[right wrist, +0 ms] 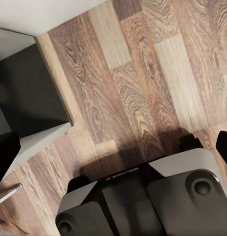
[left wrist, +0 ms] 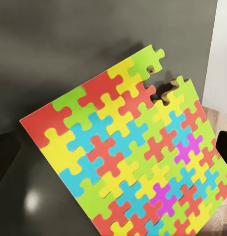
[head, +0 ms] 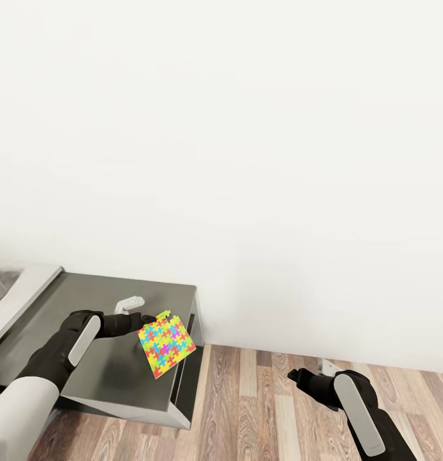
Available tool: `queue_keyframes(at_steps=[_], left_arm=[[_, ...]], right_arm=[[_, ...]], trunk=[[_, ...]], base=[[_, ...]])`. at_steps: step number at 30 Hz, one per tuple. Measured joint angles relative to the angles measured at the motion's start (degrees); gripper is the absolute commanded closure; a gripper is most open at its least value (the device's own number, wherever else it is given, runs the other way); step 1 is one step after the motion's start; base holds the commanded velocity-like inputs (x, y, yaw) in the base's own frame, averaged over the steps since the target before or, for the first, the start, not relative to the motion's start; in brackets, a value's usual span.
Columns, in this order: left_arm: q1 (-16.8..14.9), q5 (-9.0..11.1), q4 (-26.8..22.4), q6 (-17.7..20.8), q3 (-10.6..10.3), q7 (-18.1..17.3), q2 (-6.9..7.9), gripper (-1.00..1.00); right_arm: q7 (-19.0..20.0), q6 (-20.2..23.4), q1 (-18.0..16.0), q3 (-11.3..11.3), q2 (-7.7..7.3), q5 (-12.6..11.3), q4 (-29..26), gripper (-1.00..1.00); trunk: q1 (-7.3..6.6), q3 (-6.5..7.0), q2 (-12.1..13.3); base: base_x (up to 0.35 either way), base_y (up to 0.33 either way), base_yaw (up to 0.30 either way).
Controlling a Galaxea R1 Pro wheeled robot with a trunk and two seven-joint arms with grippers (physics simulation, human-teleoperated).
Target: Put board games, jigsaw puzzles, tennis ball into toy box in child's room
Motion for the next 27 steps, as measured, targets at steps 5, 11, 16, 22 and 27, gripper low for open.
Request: queue_keyframes(at_steps=[5,11,16,22,27], left_arm=[[0.01,0.01,-0.01,0.01,0.03,-0.03,-0.01,-1.0],[-0.02,0.01,-0.01,0.01,0.03,0.0,-0.01,-1.0],[0.01,0.01,-0.01,0.01,0.03,0.01,-0.03,-1.0],[0.0,0.01,0.0,0.0,0.01,0.01,-0.03,-1.0],[0.01,0.01,0.0,0.0,-0.02,0.01,-0.04,-1.0]], right_arm=[[0.01,0.0,0.0,0.0,0.0,0.01,0.0,-1.0],[0.03,0.0,0.01,0.0,0.0,0.01,0.0,-1.0],[0.01,0.0,0.01,0.0,0.0,-0.01,0.01,-1.0],[0.0,0.0,0.01,0.0,0.0,-0.01,0.0,-1.0],[0.02,0.0,0.04,0.0,0.0,0.01,-0.01,-1.0]], trunk=[[0.0,-0.34,0.0],[0.0,-0.83,0.0],[0.0,-1.27,0.0],[0.0,-1.79,0.0],[0.0,-2.03,0.0]], base=[[0.0,0.0,0.059],[0.0,0.0,0.07],[0.0,0.0,0.073],[0.0,0.0,0.066],[0.0,-0.005,0.019]])
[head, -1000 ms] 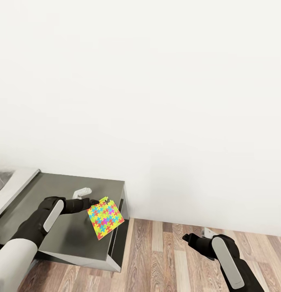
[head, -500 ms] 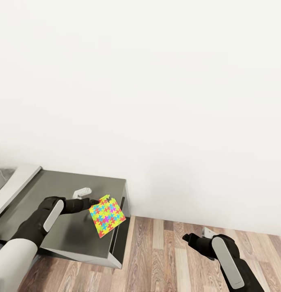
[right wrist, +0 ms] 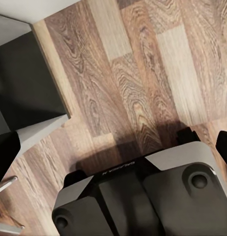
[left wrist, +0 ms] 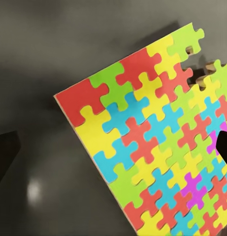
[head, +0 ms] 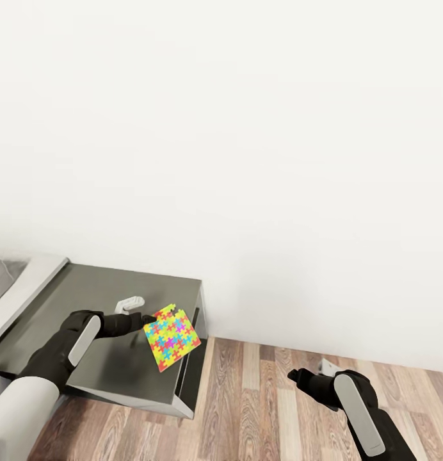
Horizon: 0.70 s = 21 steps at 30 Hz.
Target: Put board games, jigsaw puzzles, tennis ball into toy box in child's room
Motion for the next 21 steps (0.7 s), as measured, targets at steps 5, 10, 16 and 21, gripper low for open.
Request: queue_keyframes(at_steps=[5,10,16,21], left_arm=[[-0.01,0.0,0.02,-0.02,0.03,-0.01,0.0,-1.0],[-0.01,0.0,0.01,-0.01,0.04,-0.01,0.0,-1.0],[0.0,0.0,0.0,-0.01,0.05,0.0,0.0,-1.0],[0.0,0.0,0.0,0.0,0.05,0.0,0.0,-1.0]], right_arm=[[-0.01,0.01,-0.01,-0.01,0.0,-0.02,-0.01,-1.0],[0.02,0.0,-0.03,0.0,0.0,-0.02,-0.01,-1.0],[0.03,0.0,-0.02,0.0,0.0,0.0,0.0,-1.0],[0.01,0.0,-0.02,0.0,0.0,-0.01,0.0,-1.0]], trunk=[[0.0,-0.05,0.01],[0.0,-0.06,0.0],[0.0,-0.06,0.0],[0.0,-0.06,0.0]], base=[[0.0,-0.154,0.004],[0.0,-0.145,0.001],[0.0,-0.022,0.0],[0.0,-0.004,0.0]])
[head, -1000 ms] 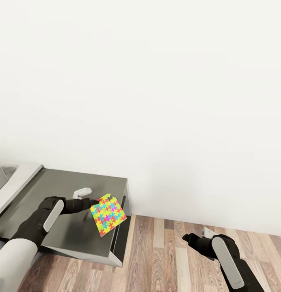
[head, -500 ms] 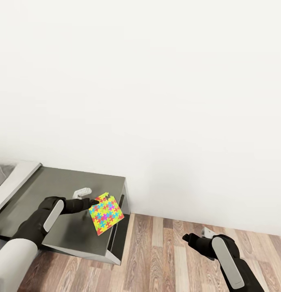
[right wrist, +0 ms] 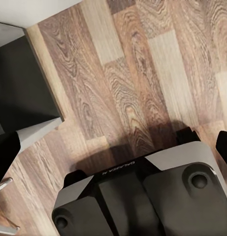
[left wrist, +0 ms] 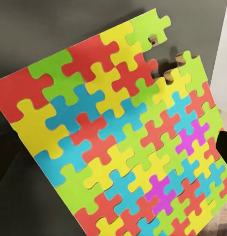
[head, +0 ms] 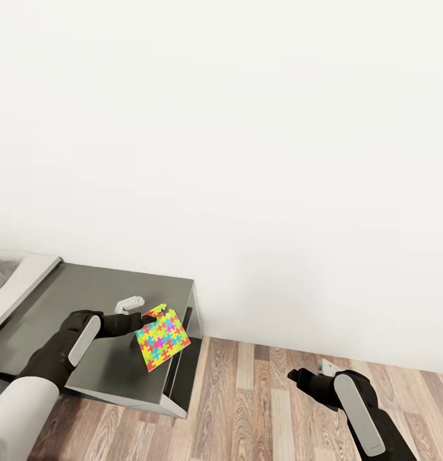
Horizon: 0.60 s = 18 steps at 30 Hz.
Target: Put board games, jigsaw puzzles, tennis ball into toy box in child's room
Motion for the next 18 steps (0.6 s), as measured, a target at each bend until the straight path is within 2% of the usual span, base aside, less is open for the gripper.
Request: queue_keyframes(at_steps=[5,12,18], left_arm=[[0.0,0.0,0.0,0.0,0.0,0.0,0.0,-1.0],[0.0,0.0,0.02,-0.01,-0.01,0.0,0.0,-1.0],[-0.01,0.0,0.0,0.0,-0.01,0.0,0.0,-1.0]], right_arm=[[0.01,0.0,0.01,0.0,0.0,0.01,0.0,-1.0],[0.02,0.01,0.01,-0.01,0.0,-0.02,-0.01,-1.0],[0.03,0.0,-0.01,0.0,0.0,-0.02,0.0,-1.0]], trunk=[[0.0,0.0,0.0],[0.0,0.0,0.01],[0.0,0.0,0.0]], base=[[0.0,-0.011,0.0],[0.0,-0.132,0.0],[0.0,-0.035,0.0]])
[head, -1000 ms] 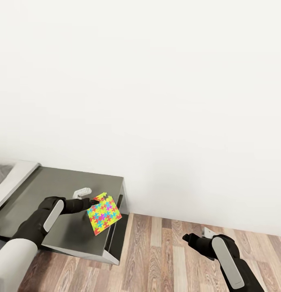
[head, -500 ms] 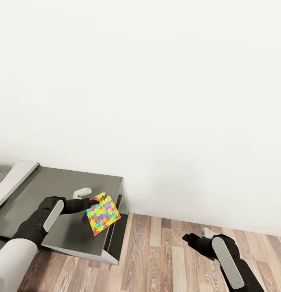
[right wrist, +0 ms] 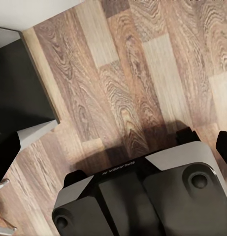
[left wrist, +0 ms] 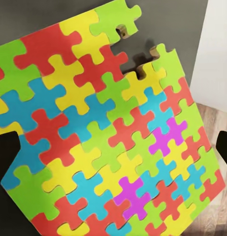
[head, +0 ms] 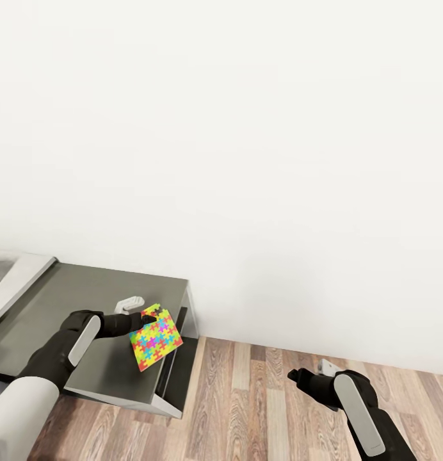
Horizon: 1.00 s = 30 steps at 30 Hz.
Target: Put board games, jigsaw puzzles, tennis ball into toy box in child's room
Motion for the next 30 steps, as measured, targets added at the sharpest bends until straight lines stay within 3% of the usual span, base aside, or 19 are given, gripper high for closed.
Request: queue_keyframes(at_steps=[20,30], left_arm=[[-0.02,-0.01,0.0,0.0,-0.06,-0.04,0.0,-1.0],[-0.06,-0.33,-0.53,0.05,-0.08,-0.15,0.03,-1.0]], right_arm=[[0.01,0.0,0.04,0.0,0.0,0.0,0.0,-1.0],[0.0,0.0,0.0,0.0,0.0,0.01,0.0,-1.0]], trunk=[[0.0,-0.06,0.0],[-0.02,-0.81,-0.03]], base=[[0.0,-0.001,0.0],[0.0,0.0,0.0]])
